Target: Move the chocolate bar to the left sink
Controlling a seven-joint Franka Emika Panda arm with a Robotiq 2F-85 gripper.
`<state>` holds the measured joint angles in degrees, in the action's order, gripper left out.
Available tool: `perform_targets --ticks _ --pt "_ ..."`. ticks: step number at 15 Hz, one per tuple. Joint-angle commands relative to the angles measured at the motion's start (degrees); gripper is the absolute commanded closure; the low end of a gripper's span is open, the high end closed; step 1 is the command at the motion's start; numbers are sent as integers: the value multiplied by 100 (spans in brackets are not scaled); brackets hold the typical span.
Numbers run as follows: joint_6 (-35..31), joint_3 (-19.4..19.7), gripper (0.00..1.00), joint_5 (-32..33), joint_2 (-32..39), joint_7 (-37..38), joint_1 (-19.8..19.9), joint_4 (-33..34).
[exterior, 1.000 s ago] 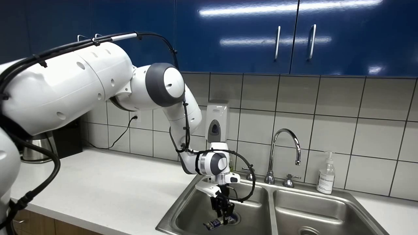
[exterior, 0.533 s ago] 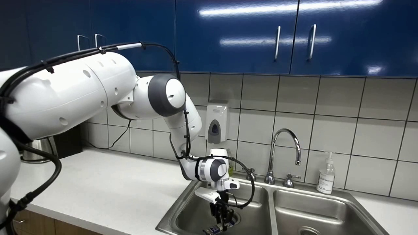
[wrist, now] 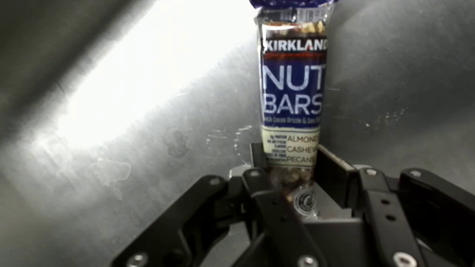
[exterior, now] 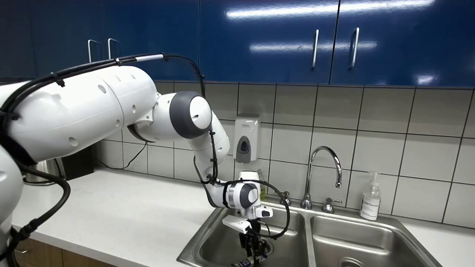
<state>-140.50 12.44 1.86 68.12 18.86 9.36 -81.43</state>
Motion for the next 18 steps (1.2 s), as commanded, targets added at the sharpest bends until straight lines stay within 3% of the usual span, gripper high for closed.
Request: perform_targets --ticks 1,6,13,18 --pt "285 18 36 -137 124 -133 50 296" --pt "319 52 1 -119 -34 -85 -17 188" --pt "86 114 0 -65 -664 -26 -181 -291" --pt "-145 229 0 21 -1600 73 -456 -1213"
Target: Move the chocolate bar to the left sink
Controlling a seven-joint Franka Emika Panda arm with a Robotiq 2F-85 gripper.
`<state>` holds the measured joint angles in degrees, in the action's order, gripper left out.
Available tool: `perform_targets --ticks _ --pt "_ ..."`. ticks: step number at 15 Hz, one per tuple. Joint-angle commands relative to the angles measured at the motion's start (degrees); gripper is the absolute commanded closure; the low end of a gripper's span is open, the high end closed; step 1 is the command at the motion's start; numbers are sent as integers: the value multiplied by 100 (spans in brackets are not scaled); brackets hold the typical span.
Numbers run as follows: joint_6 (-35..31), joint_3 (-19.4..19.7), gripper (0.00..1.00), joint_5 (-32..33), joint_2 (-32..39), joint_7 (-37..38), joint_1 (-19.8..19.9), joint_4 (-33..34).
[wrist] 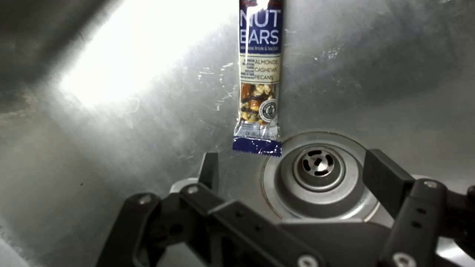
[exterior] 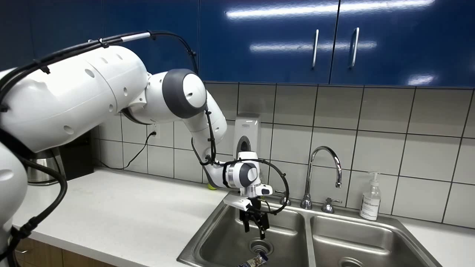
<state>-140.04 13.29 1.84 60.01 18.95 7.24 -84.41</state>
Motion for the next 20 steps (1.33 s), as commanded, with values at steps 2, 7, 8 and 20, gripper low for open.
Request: perform_targets --ticks 2,7,8,20 --pt "-319 211 0 62 -1221 111 -399 -1413" --pt "-675 385 0 243 -2373 166 -838 -2765" --pt "-738 405 0 302 -2602 167 -924 -3045" --pt "-886 -564 0 864 -4784 6 -1679 -5573"
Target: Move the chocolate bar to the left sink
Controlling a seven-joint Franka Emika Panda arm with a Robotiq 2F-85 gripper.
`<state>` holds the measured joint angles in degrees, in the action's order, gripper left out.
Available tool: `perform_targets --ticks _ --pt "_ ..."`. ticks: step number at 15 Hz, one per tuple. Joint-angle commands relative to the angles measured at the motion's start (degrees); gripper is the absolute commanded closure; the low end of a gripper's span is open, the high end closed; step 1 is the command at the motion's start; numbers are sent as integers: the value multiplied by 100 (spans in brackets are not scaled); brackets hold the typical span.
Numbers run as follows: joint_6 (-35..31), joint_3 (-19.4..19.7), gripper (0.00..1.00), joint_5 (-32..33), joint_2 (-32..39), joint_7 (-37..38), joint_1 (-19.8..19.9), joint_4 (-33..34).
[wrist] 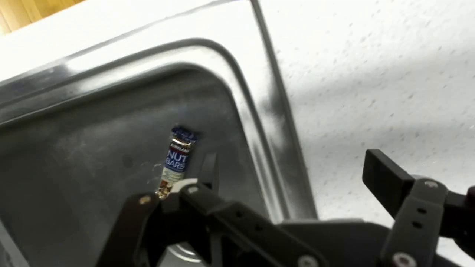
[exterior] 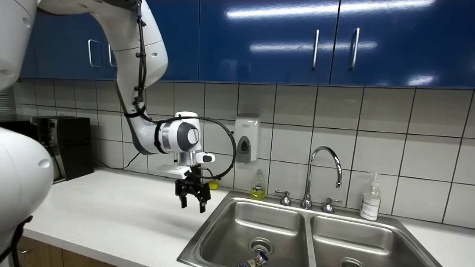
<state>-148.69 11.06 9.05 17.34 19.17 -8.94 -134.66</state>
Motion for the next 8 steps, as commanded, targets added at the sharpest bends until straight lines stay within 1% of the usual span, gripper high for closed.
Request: perform_targets --ticks 1,4,8 --pt "7 -486 0 137 -594 8 -116 -649" --pt "41 -893 0 128 -721 56 -288 -881" --pt "151 -1279 0 175 -667 204 -554 -978"
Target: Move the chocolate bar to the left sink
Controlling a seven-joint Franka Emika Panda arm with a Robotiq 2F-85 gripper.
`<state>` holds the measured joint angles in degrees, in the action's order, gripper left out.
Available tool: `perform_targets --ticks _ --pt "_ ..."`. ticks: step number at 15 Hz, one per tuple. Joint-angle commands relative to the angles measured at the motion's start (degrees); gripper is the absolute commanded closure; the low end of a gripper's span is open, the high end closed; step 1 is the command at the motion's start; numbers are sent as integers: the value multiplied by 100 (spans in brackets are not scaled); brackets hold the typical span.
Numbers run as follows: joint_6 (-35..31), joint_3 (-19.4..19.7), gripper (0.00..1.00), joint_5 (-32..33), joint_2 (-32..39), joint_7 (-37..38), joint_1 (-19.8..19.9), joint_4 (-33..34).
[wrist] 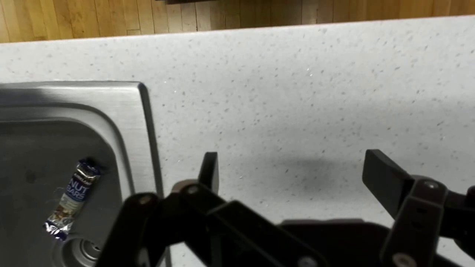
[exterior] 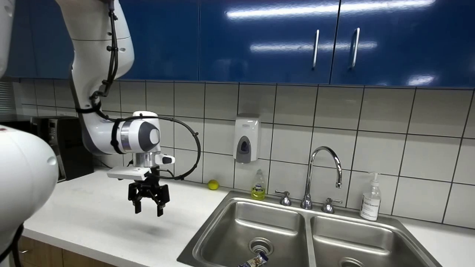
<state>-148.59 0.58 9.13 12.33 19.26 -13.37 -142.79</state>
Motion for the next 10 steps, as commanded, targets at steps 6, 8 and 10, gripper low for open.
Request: perform_targets --ticks 6,8,10 --pt "27 -278 0 39 -3 77 -70 -85" --pt "27 -278 0 40 -3 76 -68 -85" --pt "27 -277 0 40 -3 76 -67 -85"
